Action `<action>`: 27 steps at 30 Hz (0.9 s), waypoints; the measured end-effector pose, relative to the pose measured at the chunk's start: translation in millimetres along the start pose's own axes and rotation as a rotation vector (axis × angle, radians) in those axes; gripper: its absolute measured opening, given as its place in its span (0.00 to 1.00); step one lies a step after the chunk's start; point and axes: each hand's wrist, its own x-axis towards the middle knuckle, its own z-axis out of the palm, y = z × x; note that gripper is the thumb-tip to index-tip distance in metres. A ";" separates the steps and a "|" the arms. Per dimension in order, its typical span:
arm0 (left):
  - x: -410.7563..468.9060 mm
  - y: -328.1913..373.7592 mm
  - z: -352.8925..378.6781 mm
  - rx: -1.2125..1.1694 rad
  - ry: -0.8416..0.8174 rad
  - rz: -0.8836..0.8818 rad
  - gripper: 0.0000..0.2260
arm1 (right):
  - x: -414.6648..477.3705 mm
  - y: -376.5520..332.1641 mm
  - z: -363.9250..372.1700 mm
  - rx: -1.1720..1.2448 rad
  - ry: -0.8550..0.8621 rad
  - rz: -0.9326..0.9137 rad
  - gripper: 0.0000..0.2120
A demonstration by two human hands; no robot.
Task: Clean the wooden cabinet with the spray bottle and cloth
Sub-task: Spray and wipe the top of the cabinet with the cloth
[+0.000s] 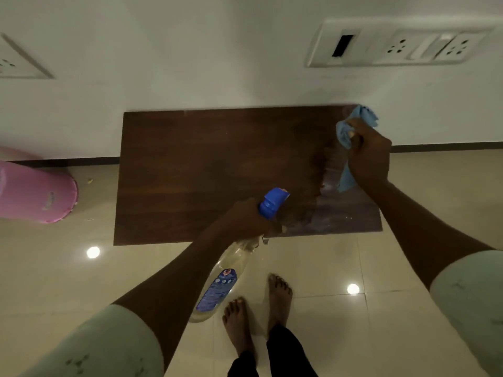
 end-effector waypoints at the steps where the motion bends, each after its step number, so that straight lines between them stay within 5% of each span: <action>1: -0.1 -0.6 -3.7 -0.042 -0.004 -0.016 0.19 | -5.3 1.7 2.6 0.018 -0.020 0.003 0.11; 11: -36.1 -46.2 -66.4 -0.105 0.102 -0.032 0.13 | -164.6 -80.2 90.1 -0.073 -0.238 0.051 0.21; 14: -43.5 -57.1 -84.0 -0.170 0.198 -0.010 0.14 | -202.4 -134.4 107.9 -0.043 -0.322 -0.038 0.24; 17: -45.8 -60.4 -91.6 -0.180 0.255 -0.015 0.14 | -188.4 -111.4 100.1 -0.065 -0.387 -0.109 0.21; 22: -43.5 -66.8 -94.3 -0.194 0.293 -0.028 0.14 | -174.8 -101.9 104.8 -0.136 -0.242 0.176 0.27; 27: -36.8 -64.6 -87.9 -0.104 0.382 0.016 0.06 | -220.1 -189.5 155.6 0.007 -0.382 -0.099 0.36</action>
